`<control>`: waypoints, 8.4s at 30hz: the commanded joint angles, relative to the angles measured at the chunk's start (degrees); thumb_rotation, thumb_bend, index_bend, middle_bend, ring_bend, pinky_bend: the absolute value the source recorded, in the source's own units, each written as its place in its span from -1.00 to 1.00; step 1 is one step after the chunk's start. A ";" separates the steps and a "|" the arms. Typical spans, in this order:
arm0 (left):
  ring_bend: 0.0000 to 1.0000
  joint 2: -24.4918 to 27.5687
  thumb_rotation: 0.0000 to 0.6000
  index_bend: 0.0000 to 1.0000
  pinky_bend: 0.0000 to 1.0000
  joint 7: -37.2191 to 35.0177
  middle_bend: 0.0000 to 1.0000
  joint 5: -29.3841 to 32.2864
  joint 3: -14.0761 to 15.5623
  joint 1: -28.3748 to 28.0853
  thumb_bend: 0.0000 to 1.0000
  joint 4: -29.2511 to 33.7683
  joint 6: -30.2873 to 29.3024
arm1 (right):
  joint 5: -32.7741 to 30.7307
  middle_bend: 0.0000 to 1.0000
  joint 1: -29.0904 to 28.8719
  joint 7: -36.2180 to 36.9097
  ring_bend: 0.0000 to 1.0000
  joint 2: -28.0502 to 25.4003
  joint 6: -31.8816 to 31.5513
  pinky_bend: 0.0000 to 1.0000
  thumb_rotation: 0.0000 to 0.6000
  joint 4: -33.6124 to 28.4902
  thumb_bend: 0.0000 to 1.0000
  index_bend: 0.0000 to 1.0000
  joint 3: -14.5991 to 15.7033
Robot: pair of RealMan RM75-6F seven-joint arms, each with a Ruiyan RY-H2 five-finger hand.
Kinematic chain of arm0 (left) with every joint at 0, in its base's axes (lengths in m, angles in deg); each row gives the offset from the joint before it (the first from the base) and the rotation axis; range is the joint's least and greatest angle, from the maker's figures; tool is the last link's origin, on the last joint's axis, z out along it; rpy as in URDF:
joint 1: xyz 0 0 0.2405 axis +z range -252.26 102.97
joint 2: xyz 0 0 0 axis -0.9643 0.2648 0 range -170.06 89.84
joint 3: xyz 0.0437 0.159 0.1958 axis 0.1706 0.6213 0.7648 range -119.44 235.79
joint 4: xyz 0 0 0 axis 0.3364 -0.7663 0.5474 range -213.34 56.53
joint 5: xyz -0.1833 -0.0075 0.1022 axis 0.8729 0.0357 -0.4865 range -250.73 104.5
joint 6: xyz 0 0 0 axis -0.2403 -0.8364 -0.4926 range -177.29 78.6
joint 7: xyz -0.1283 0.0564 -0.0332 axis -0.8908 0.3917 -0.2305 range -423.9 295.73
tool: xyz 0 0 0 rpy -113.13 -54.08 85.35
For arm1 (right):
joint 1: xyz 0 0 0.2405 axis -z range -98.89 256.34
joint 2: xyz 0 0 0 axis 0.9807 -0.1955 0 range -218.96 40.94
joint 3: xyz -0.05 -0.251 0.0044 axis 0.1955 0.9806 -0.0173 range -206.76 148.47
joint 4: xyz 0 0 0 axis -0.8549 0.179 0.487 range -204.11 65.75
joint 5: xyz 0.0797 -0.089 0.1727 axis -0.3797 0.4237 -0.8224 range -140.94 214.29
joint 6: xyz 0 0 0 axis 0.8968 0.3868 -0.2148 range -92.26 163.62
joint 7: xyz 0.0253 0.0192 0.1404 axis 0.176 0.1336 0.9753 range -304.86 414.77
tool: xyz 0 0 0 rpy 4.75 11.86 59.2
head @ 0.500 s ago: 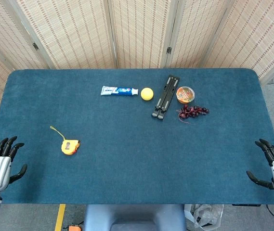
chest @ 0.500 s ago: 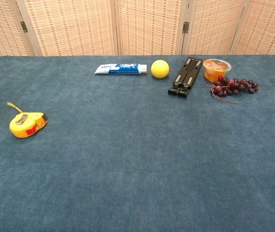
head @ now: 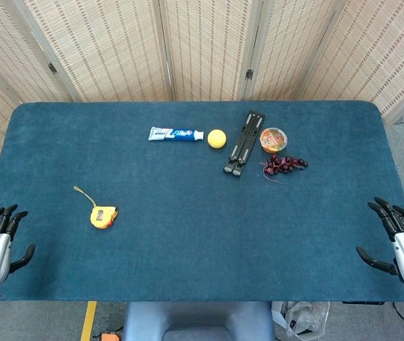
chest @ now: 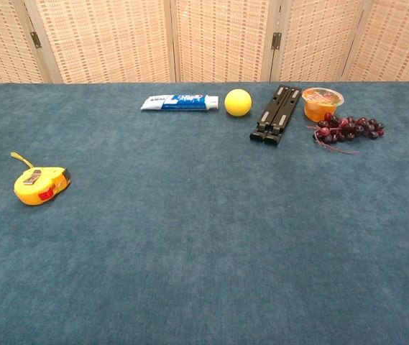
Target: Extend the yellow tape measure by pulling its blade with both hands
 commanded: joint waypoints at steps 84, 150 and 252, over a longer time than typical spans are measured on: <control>-0.44 -18.20 1.00 -0.49 -0.72 14.49 -0.46 33.35 -0.72 -30.30 -0.37 -17.24 28.77 | -1.58 -0.82 1.08 1.04 -0.70 -2.00 -0.60 -0.81 1.00 -1.34 -0.42 -0.80 0.58; -0.08 -11.38 1.00 -0.03 -0.45 21.76 -0.06 27.40 -10.10 -41.45 -0.36 14.29 18.12 | -28.93 -0.68 -42.21 -12.07 -0.77 10.39 38.67 -0.81 1.00 -14.83 -0.42 -0.19 -18.13; -0.11 -12.70 1.00 -0.02 -0.48 9.05 -0.06 23.83 -0.07 -38.73 -0.36 -7.68 22.45 | -21.00 -0.56 -33.96 4.60 -0.73 -8.80 36.40 -0.81 1.00 -21.98 0.13 0.24 -14.38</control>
